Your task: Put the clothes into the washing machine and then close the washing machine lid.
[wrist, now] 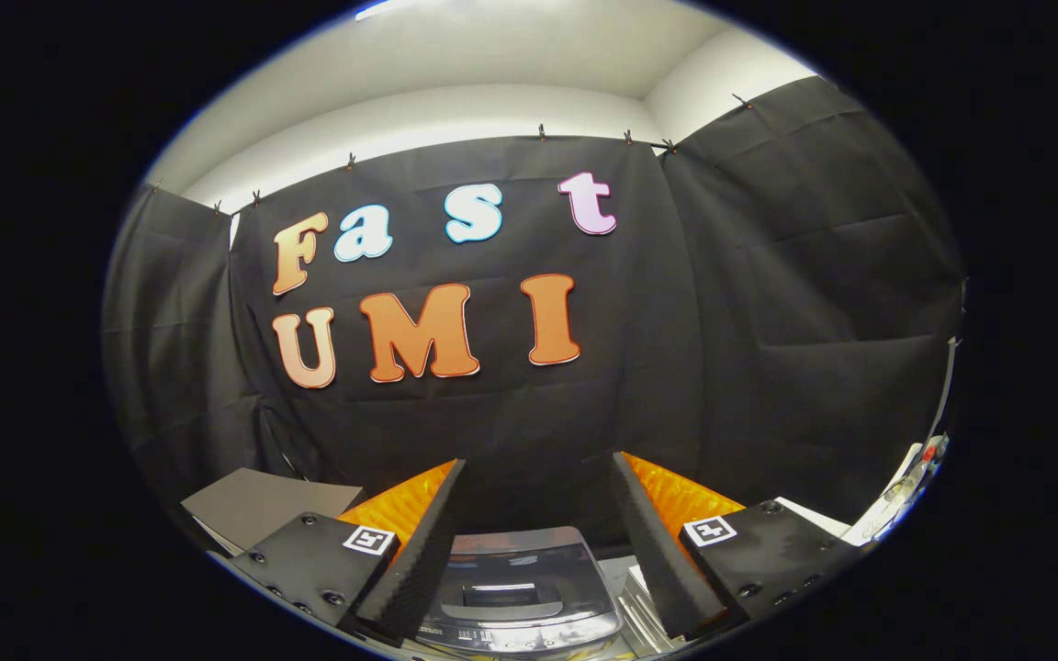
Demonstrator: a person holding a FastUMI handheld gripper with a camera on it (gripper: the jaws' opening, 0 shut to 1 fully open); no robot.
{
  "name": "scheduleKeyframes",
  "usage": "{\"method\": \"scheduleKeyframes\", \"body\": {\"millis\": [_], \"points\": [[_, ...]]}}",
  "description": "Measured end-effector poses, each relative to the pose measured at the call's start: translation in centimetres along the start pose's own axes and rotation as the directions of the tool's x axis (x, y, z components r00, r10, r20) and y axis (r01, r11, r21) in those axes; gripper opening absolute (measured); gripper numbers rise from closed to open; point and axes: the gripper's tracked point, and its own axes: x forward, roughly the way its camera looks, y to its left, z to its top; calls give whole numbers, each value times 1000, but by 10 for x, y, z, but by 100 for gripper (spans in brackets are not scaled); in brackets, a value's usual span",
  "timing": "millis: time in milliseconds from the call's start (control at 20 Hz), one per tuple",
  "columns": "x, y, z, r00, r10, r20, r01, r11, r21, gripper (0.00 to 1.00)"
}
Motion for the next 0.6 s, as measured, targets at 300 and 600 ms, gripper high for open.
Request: {"method": "scheduleKeyframes", "body": {"millis": [300, 600], "points": [[4, 2, -9, 1000, 5, -11, -5, 1000, 15, 98], [5, 2, -17, 1000, 1, -20, -1, 1000, 19, 98]]}}
